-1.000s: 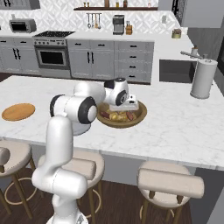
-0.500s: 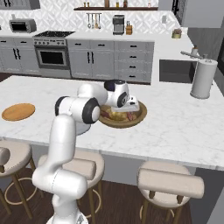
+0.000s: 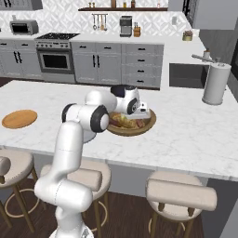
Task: Place one bun and one sausage from the bowl on each plate.
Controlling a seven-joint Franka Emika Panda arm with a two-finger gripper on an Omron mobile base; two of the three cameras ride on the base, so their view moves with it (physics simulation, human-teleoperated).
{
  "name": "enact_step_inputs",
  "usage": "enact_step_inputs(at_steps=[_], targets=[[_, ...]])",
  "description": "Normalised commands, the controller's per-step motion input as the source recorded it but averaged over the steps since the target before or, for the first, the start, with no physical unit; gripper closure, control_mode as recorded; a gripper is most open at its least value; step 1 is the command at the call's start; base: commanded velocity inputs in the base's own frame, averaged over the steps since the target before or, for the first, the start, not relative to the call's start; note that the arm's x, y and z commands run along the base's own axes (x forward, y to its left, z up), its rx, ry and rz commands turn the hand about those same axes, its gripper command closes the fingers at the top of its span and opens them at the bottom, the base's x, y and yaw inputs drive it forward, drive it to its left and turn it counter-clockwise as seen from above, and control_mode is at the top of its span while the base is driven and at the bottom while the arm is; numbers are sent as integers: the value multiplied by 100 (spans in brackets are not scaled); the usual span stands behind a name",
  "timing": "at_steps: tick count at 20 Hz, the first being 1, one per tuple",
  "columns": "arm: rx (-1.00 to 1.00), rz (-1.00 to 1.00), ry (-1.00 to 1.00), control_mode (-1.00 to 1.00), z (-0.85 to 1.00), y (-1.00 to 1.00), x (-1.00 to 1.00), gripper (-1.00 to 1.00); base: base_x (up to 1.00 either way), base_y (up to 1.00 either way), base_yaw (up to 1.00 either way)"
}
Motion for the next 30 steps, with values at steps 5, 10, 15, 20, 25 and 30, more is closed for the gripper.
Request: enact_step_inputs(at_steps=[5, 10, 15, 20, 25, 30], targets=[[0, 0, 19, -100, -78, 0, -1, -100, 0, 0, 0], [1, 0, 11, -100, -48, 0, 0, 100, 0, 0, 0], [11, 6, 0, -100, 11, 0, 0, 100, 0, 0, 0], [15, 10, -7, -100, 16, 18, 10, 100, 0, 0, 0], [1, 15, -12, -100, 9, 69, -46, 100, 0, 0, 0], [0, 6, -22, -100, -1, 79, -100, 100, 0, 0, 0]])
